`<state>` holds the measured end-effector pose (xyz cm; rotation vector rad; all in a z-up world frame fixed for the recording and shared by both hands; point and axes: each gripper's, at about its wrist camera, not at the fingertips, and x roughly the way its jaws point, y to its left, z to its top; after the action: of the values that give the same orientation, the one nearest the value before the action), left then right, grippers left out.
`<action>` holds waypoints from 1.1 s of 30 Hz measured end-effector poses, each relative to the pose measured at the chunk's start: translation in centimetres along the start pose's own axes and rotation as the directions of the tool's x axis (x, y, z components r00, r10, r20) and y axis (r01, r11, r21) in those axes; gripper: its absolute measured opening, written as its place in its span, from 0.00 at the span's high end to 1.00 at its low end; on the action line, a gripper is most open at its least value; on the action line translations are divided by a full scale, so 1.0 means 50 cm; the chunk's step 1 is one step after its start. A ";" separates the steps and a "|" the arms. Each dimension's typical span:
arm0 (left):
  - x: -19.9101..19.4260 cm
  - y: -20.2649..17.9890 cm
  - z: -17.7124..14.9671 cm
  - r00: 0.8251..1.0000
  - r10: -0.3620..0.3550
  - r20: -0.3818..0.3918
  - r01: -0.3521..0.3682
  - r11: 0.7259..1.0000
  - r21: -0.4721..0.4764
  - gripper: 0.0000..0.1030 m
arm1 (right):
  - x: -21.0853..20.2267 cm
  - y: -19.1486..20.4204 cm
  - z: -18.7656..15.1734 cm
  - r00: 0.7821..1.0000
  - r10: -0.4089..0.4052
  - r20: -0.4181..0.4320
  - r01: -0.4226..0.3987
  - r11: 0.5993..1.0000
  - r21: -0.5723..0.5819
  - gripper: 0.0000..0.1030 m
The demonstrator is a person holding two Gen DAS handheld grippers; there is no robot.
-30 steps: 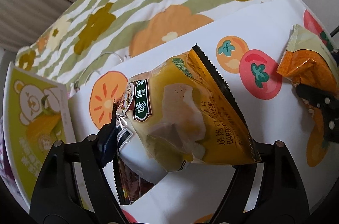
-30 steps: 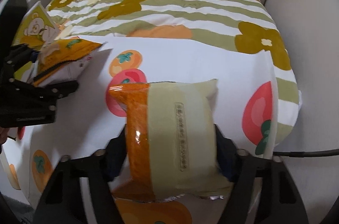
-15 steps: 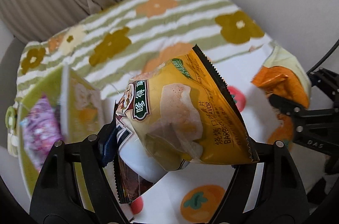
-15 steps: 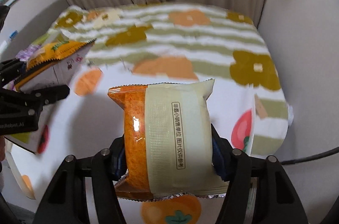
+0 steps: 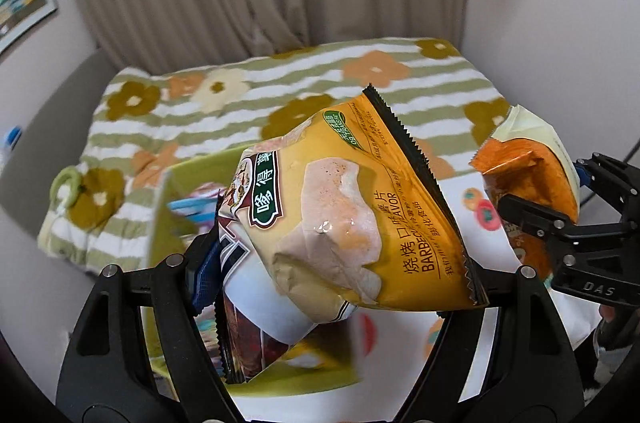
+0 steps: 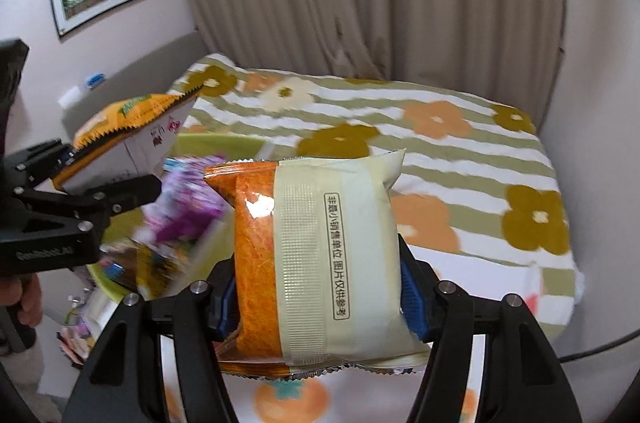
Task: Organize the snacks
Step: 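Carry both bags into the green box and open both tools to release them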
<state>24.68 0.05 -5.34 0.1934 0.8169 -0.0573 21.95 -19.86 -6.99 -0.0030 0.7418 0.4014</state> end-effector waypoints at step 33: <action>0.078 0.356 -0.164 0.981 -0.148 -0.122 0.134 0.984 -0.119 0.01 | 0.146 0.333 0.050 0.995 0.040 -0.096 -0.033 0.997 0.066 0.42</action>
<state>23.69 19.21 -11.00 0.0346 0.9609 -0.1343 22.54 -1.54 -7.65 0.0519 0.8521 0.4145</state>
